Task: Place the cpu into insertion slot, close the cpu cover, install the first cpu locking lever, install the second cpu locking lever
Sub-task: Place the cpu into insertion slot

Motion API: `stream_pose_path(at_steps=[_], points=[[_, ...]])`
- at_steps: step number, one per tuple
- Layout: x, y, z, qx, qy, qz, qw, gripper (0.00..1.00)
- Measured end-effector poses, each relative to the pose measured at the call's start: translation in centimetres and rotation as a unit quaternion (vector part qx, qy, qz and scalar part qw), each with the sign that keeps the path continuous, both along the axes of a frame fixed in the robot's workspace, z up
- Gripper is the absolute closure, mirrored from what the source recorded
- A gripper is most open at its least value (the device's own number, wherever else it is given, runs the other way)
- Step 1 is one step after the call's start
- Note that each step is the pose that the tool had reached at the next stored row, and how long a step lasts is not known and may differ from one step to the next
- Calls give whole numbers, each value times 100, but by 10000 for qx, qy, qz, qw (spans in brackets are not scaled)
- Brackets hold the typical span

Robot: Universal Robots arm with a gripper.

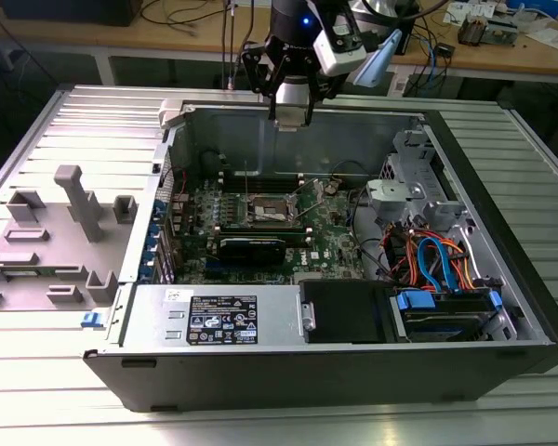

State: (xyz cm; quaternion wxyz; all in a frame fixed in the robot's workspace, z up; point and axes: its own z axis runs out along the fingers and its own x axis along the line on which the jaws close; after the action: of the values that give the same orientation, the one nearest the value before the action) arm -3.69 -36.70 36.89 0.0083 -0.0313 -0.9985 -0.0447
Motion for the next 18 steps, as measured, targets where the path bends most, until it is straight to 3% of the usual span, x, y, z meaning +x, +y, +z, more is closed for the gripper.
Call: stream_pose_path(at_steps=[15, 18], points=[[0, -18, -3, 0, 0, -149, 9999, 46], [0, -19, -9, -2, 0, -371, 9993, 46]])
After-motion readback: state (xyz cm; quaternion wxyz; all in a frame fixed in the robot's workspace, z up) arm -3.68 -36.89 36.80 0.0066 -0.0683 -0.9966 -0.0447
